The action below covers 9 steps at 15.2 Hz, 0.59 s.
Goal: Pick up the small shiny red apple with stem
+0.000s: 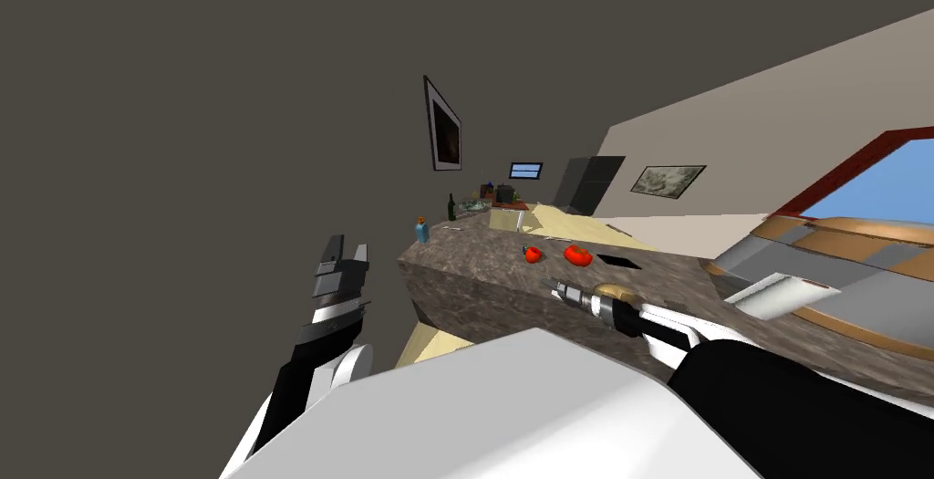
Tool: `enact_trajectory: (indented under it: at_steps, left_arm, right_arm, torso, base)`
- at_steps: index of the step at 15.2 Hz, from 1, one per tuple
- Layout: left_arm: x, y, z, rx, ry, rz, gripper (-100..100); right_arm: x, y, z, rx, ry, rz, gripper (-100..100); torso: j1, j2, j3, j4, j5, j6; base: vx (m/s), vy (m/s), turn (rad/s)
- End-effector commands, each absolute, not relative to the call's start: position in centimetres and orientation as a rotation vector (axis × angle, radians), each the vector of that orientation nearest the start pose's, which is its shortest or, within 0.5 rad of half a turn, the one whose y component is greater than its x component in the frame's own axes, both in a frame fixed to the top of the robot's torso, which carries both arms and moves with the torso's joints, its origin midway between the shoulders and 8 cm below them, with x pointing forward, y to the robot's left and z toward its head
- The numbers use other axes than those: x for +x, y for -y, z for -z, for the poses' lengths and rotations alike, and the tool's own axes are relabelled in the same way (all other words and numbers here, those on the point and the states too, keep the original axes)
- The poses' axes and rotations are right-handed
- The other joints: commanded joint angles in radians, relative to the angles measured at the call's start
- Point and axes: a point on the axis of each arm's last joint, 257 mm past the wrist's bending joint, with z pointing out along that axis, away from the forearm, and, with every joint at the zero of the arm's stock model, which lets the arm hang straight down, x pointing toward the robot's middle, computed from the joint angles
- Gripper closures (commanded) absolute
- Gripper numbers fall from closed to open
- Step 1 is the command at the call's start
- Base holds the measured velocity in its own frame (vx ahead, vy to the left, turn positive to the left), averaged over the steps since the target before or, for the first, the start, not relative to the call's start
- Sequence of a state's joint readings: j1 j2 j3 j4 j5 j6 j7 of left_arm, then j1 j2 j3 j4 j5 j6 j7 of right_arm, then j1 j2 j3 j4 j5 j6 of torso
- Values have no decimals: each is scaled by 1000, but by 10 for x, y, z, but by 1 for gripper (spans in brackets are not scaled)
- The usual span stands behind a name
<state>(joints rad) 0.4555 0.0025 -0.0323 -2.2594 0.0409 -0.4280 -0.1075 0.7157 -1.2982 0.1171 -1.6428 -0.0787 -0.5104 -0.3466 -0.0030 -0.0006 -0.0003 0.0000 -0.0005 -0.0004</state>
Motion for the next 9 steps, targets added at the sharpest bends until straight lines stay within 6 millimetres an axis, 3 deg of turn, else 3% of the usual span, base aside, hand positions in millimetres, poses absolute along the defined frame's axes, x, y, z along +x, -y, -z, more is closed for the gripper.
enact_trajectory:
  at_steps: [1, 4, 5, 7, 8, 9]
  left_arm:
    - [364, -270, -16, -685, -658, 1267, 0]
    - [364, -270, -16, -685, -658, 1267, 0]
    - [364, -270, -16, -685, -658, 1267, 0]
    - [364, -270, -16, -685, -658, 1267, 0]
    - [364, -270, -16, -685, -658, 1267, 0]
    - [364, -270, -16, -685, -658, 1267, 0]
  right_arm:
    - [285, 477, 292, 735, -2128, -783, -100]
    - [289, 481, 286, 694, -2160, -759, -100]
    - [281, 503, 290, 743, -2187, -711, -100]
    - [284, 505, 286, 714, -2209, -694, -100]
    - [276, 525, 289, 768, -2228, -649, -100]
    - [278, 527, 285, 745, -2245, -635, -100]
  torso:
    - [0, 0, 0, 0, 0, 0]
    - [-1, 0, 0, 0, 0, 0]
    - [0, 0, 0, 0, 0, 1]
    - [0, -1, 0, 0, 0, -1]
    - [0, -1, 0, 0, 0, 0]
    - [-1, -1, -1, 0, 0, -1]
  base:
    - [-10, -34, 322]
    - [-9, -32, 104]
    - [-12, -21, 262]
    - [-9, -36, 218]
    - [0, -41, 254]
    - [0, -48, 297]
